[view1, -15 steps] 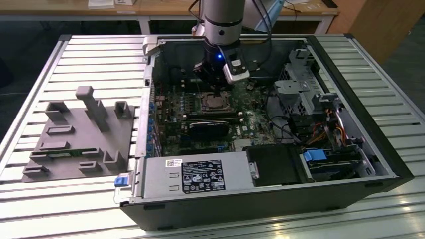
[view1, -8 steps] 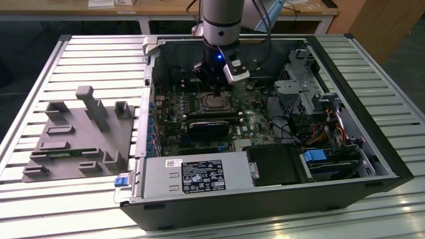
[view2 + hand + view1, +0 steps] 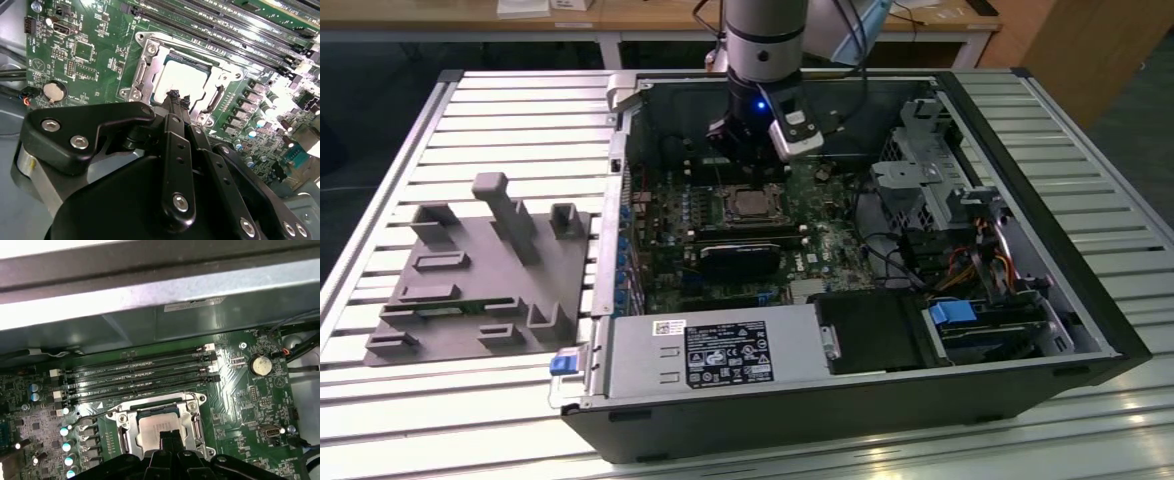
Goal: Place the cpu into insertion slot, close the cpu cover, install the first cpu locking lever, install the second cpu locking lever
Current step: 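Close the cpu cover, then install the first cpu locking lever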
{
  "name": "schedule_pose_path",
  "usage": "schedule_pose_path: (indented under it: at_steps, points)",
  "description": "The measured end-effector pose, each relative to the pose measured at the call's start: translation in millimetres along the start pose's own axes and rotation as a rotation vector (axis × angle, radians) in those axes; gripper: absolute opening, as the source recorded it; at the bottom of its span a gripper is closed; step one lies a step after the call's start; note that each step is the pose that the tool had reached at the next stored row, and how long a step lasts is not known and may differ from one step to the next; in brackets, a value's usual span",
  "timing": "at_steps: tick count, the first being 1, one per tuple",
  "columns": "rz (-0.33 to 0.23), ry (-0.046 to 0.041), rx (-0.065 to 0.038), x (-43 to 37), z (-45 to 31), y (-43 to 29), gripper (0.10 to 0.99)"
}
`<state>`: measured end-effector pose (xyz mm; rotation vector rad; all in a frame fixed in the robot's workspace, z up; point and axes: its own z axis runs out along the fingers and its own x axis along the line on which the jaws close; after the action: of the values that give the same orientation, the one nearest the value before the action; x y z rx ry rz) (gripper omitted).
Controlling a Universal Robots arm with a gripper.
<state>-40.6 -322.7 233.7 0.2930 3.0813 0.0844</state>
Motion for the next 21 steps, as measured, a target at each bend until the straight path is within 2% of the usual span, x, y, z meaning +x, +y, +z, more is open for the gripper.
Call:
schedule_pose_path:
  at_steps: [3,6,17,21]
  points:
    - [0.000,-0.0039,-0.004,2.1,-0.3,-2.6,0.102]
    - [0.000,-0.0042,-0.006,1.9,-0.4,-4.5,0.102]
    - [0.000,-0.0042,-0.006,1.8,-0.4,-4.9,0.102]
    - [0.000,-0.0041,-0.006,4.6,-0.6,-5.6,0.102]
